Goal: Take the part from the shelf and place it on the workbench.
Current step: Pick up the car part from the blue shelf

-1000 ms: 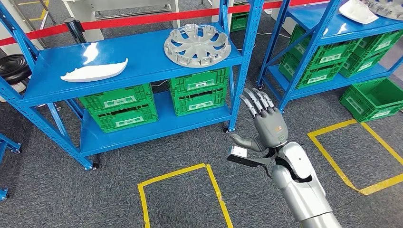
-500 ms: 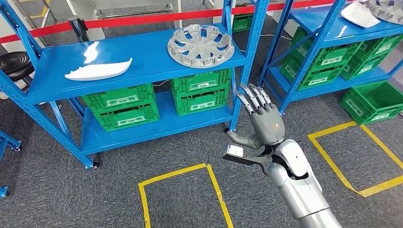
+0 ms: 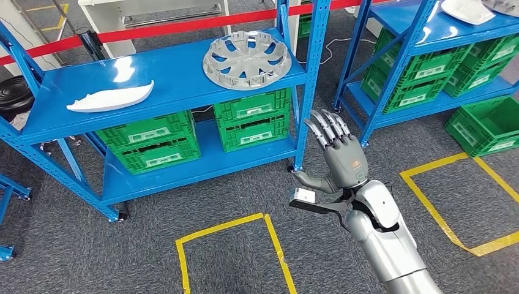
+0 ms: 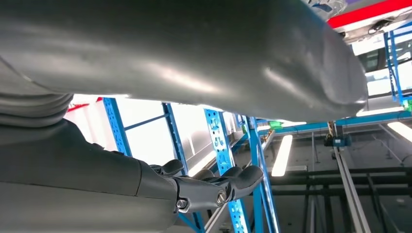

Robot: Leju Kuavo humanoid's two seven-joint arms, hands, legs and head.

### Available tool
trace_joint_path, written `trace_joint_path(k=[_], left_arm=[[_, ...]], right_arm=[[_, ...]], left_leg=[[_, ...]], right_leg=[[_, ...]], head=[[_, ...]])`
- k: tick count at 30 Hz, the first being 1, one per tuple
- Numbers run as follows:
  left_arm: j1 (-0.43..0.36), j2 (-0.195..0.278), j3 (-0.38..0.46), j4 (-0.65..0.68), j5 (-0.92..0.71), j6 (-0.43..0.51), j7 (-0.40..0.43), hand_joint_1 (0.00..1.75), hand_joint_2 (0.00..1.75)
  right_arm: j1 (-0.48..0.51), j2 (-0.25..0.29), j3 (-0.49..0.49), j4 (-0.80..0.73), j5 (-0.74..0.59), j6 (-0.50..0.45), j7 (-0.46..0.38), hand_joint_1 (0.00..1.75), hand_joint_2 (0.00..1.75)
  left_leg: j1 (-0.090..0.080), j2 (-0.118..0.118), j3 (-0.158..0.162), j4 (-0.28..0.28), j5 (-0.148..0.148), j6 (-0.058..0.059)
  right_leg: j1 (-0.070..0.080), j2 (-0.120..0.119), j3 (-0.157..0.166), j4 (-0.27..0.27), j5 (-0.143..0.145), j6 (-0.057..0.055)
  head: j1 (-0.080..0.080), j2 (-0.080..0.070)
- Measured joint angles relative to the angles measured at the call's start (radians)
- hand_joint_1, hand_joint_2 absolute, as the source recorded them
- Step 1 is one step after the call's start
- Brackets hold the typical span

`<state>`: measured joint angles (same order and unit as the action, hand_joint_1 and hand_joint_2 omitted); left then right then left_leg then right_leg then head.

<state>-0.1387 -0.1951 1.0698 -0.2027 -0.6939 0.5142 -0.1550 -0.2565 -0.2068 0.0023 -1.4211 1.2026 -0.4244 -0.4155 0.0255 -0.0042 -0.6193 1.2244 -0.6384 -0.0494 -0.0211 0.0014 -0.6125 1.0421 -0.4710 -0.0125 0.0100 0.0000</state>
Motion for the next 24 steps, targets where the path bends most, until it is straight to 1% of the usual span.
trace_joint_path(k=[1,2,3,4,5,6,7,8,9,11,12,13,14,15,16,17,18,19,20,21,22,23,24], left_arm=[[0.001,0.000,0.001,0.000,0.000,0.000,0.002,0.00,0.00],[0.002,0.000,0.002,0.001,0.000,0.000,0.003,0.00,0.00],[0.003,0.000,0.004,0.001,0.000,0.000,0.005,0.00,0.00],[0.003,0.000,0.005,0.002,0.000,0.000,0.006,0.00,0.00],[0.004,0.000,0.005,0.002,0.000,0.000,0.006,0.00,0.00],[0.004,0.001,0.006,0.002,0.000,0.000,0.007,0.00,0.00],[0.004,0.001,0.006,0.002,0.001,0.000,0.006,0.00,0.00],[0.005,0.002,0.006,0.002,0.001,0.001,0.006,0.00,0.00],[0.005,0.002,0.006,0.002,0.002,0.001,0.007,0.00,0.00],[0.008,0.002,0.007,0.003,0.003,0.001,0.007,0.00,0.00],[0.010,0.001,0.007,0.003,0.003,0.002,0.007,0.00,0.00],[0.011,0.001,0.007,0.003,0.003,0.002,0.007,0.00,0.00],[0.012,0.001,0.007,0.003,0.003,0.002,0.006,0.00,0.00],[0.012,0.001,0.007,0.003,0.003,0.002,0.006,0.00,0.00],[0.012,0.001,0.007,0.003,0.003,0.001,0.006,0.00,0.00],[0.013,0.001,0.007,0.003,0.003,0.001,0.005,0.00,0.00],[0.014,0.000,0.007,0.003,0.003,0.000,0.004,0.00,0.00],[0.014,0.000,0.007,0.003,0.003,-0.002,0.002,0.00,0.00],[0.014,0.000,0.007,0.003,0.002,-0.003,0.000,0.00,0.00],[0.014,-0.001,0.007,0.003,0.002,-0.004,-0.002,0.00,0.00],[0.013,-0.001,0.007,0.003,0.000,-0.005,-0.004,0.00,0.00],[0.012,-0.001,0.007,0.003,-0.002,-0.006,-0.004,0.00,0.00],[0.011,-0.001,0.007,0.003,-0.005,-0.008,-0.004,0.00,0.00]], right_arm=[[0.000,0.000,0.000,0.002,0.000,0.000,-0.001,0.00,0.00],[0.000,0.000,0.000,0.004,0.000,0.001,-0.002,0.00,0.00],[0.000,0.000,0.000,0.006,0.000,0.001,-0.003,0.00,0.00],[0.000,0.000,0.000,0.007,0.000,0.001,-0.003,0.00,0.00],[0.000,0.000,0.000,0.007,0.000,0.001,-0.004,0.00,0.00],[-0.001,0.000,0.000,0.008,0.000,0.001,-0.004,0.00,0.00],[-0.002,0.000,0.000,0.008,0.000,0.001,-0.004,0.00,0.00],[-0.002,0.000,0.000,0.008,0.000,0.001,-0.004,0.00,0.00],[-0.003,0.000,0.000,0.008,0.000,0.002,-0.004,0.00,0.00],[-0.003,0.000,0.000,0.008,-0.001,0.002,-0.004,0.00,0.00],[-0.004,0.000,0.000,0.008,-0.003,0.002,-0.004,0.00,0.00],[-0.005,0.000,0.000,0.008,-0.004,0.002,-0.004,0.00,0.00],[-0.004,0.000,0.000,0.009,-0.006,0.002,-0.004,0.00,0.00],[-0.002,0.000,0.000,0.009,-0.008,0.004,-0.005,0.00,0.00],[0.002,0.000,0.000,0.009,-0.013,0.006,-0.007,0.00,0.00],[0.007,0.000,0.000,0.010,-0.019,0.009,-0.009,0.00,0.00],[0.011,0.000,-0.001,0.010,-0.027,0.013,-0.011,0.00,0.00],[0.014,0.000,-0.002,0.010,-0.035,0.015,-0.013,0.00,0.00],[0.014,0.000,-0.003,0.010,-0.042,0.016,-0.014,0.00,0.00],[0.014,0.000,-0.005,0.010,-0.047,0.016,-0.015,0.00,0.00],[0.015,0.000,-0.007,0.009,-0.048,0.017,-0.015,0.00,0.00],[0.017,-0.001,-0.009,0.008,-0.044,0.017,-0.013,0.00,0.00],[0.020,-0.001,-0.010,0.007,-0.038,0.017,-0.011,0.00,0.00]], left_leg=[[-0.001,0.000,-0.036,0.054,-0.011,0.001],[-0.003,0.000,-0.060,0.080,-0.005,0.004],[-0.004,0.000,-0.065,0.068,0.022,0.009],[-0.007,0.000,-0.052,0.020,0.065,0.015],[-0.011,0.000,-0.030,-0.047,0.108,0.023],[-0.014,0.000,-0.006,-0.109,0.137,0.030],[-0.017,0.000,0.011,-0.152,0.153,0.035],[-0.020,-0.001,0.020,-0.173,0.155,0.038],[-0.022,-0.001,0.023,-0.177,0.152,0.041],[-0.019,-0.002,0.030,-0.184,0.154,0.049],[-0.017,-0.002,0.035,-0.189,0.156,0.055],[-0.014,-0.002,0.040,-0.195,0.156,0.060],[-0.013,-0.002,0.043,-0.197,0.155,0.063],[-0.013,-0.002,0.046,-0.197,0.152,0.066],[-0.013,-0.002,0.047,-0.196,0.149,0.067],[-0.013,-0.002,0.050,-0.195,0.145,0.067],[-0.013,-0.002,0.055,-0.194,0.141,0.066],[-0.012,-0.002,0.061,-0.193,0.135,0.064],[-0.012,-0.002,0.069,-0.192,0.129,0.061],[-0.013,-0.003,0.074,-0.191,0.122,0.057],[-0.015,-0.003,0.078,-0.190,0.116,0.051],[-0.016,-0.003,0.079,-0.191,0.111,0.045],[-0.017,-0.003,0.080,-0.193,0.109,0.039]], right_leg=[[0.003,0.000,0.003,0.000,-0.003,-0.004],[0.006,0.001,0.006,0.000,-0.006,-0.006],[0.009,0.002,0.011,0.000,-0.009,-0.008],[0.011,0.003,0.018,0.000,-0.013,-0.008],[0.012,0.003,0.024,0.000,-0.018,-0.006],[0.015,0.004,0.029,0.001,-0.022,-0.003],[0.017,0.005,0.032,0.001,-0.026,0.002],[0.018,0.005,0.033,0.000,-0.028,0.007],[0.018,0.006,0.033,-0.001,-0.029,0.014],[0.017,0.005,0.035,-0.003,-0.031,0.025],[0.016,0.004,0.029,0.013,-0.040,0.031],[0.016,0.003,0.012,0.047,-0.056,0.036],[0.014,0.003,-0.018,0.102,-0.078,0.041],[0.012,0.003,-0.057,0.168,-0.103,0.045],[0.011,0.003,-0.095,0.228,-0.119,0.049],[0.009,0.003,-0.121,0.261,-0.118,0.051],[0.008,0.003,-0.128,0.256,-0.097,0.053],[0.006,0.002,-0.115,0.212,-0.059,0.053],[0.004,0.000,-0.087,0.142,-0.017,0.053],[0.005,-0.001,-0.057,0.077,0.010,0.050],[0.007,-0.001,-0.033,0.028,0.024,0.045],[0.010,-0.002,-0.019,0.004,0.023,0.038],[0.013,0.000,-0.014,0.000,0.015,0.030]], head=[[0.000,0.000],[0.000,0.000],[0.000,0.000],[0.000,0.000],[0.000,0.000],[0.000,0.000],[0.000,0.000],[0.000,0.000],[0.000,0.000],[0.001,0.000],[0.002,0.000],[0.003,0.000],[0.004,0.000],[0.004,0.000],[0.004,0.000],[0.004,0.000],[0.004,0.000],[0.004,0.000],[0.004,0.000],[0.004,0.000],[0.004,0.000],[0.004,0.000],[0.004,0.000]])
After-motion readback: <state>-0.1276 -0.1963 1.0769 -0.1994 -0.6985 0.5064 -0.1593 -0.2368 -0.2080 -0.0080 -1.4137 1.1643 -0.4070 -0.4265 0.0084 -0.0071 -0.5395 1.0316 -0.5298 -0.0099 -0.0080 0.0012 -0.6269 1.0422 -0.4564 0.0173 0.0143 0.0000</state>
